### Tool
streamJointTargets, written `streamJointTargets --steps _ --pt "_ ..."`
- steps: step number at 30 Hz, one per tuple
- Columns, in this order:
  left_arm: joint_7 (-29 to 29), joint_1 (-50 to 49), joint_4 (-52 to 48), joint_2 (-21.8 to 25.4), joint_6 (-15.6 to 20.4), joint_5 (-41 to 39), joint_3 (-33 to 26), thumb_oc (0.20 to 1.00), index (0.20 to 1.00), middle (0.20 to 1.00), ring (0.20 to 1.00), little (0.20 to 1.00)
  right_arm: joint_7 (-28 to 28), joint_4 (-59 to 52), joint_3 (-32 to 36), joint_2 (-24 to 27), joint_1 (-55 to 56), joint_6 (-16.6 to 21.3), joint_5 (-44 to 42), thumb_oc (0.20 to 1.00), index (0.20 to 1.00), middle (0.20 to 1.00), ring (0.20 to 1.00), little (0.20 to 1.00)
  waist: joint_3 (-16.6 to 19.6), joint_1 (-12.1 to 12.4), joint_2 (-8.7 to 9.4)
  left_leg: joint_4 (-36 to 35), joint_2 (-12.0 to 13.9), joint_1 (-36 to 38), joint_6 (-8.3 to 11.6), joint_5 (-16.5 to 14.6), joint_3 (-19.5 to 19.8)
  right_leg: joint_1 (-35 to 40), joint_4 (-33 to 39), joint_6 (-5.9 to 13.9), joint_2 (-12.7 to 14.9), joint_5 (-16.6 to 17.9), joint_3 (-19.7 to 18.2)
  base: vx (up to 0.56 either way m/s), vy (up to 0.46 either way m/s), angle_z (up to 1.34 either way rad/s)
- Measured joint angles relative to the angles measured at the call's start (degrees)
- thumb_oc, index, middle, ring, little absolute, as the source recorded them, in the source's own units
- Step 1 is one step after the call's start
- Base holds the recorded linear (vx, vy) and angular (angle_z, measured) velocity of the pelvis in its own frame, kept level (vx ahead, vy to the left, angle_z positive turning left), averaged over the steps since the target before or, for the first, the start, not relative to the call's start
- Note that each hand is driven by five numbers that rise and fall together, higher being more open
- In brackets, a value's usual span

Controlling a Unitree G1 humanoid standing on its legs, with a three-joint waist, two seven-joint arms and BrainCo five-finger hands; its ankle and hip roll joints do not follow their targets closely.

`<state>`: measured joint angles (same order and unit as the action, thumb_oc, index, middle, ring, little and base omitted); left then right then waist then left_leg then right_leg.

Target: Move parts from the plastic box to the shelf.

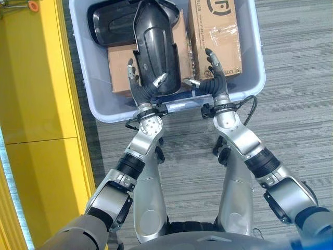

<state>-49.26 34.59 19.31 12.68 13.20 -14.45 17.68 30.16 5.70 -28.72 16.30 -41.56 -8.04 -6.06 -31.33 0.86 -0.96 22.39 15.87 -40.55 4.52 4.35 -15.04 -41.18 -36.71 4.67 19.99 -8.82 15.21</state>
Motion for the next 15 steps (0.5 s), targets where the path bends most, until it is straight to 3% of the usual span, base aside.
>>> streamJointTargets --steps 4,7,9,15 --pt "-0.9 -0.1 0.0 0.0 0.5 0.5 -0.6 1.000 1.000 1.000 1.000 1.000 -0.6 0.0 -0.3 0.0 -2.7 1.5 4.4 1.000 1.000 1.000 1.000 1.000 0.0 0.4 0.03 0.2 0.0 -1.0 0.01 0.1 0.5 -0.5 -0.1 -0.03 0.0 0.0 0.3 -0.01 -0.003 0.05" --pt "-0.9 0.4 0.0 0.1 1.3 0.5 -0.8 1.000 1.000 1.000 1.000 1.000 -2.8 -1.6 -1.1 0.0 -5.3 5.7 11.8 1.000 1.000 1.000 1.000 1.000 0.0 0.6 0.03 0.8 0.0 -2.5 0.00 0.1 1.5 -0.8 -0.1 -0.09 0.1 0.0 1.2 -0.01 -0.011 0.08" --pt "-0.9 0.5 0.0 0.1 1.3 0.5 -0.8 1.000 1.000 1.000 1.000 1.000 -4.9 -4.3 -1.2 0.0 -6.3 7.1 12.1 1.000 1.000 1.000 1.000 1.000 0.0 1.9 0.13 0.8 0.0 -2.7 -0.01 0.1 1.5 -1.2 -0.3 -0.10 0.1 -0.1 1.3 -0.01 -0.012 0.02" --pt "2.0 0.7 0.0 0.3 1.4 0.5 -0.7 1.000 1.000 1.000 1.000 1.000 -4.3 -5.7 -3.9 -2.0 -8.7 5.6 9.3 1.000 1.000 1.000 1.000 1.000 0.0 2.5 0.32 1.4 0.1 -4.2 -0.01 0.2 2.4 -1.6 -0.3 -0.18 0.1 -0.1 2.0 -0.01 0.005 0.04"
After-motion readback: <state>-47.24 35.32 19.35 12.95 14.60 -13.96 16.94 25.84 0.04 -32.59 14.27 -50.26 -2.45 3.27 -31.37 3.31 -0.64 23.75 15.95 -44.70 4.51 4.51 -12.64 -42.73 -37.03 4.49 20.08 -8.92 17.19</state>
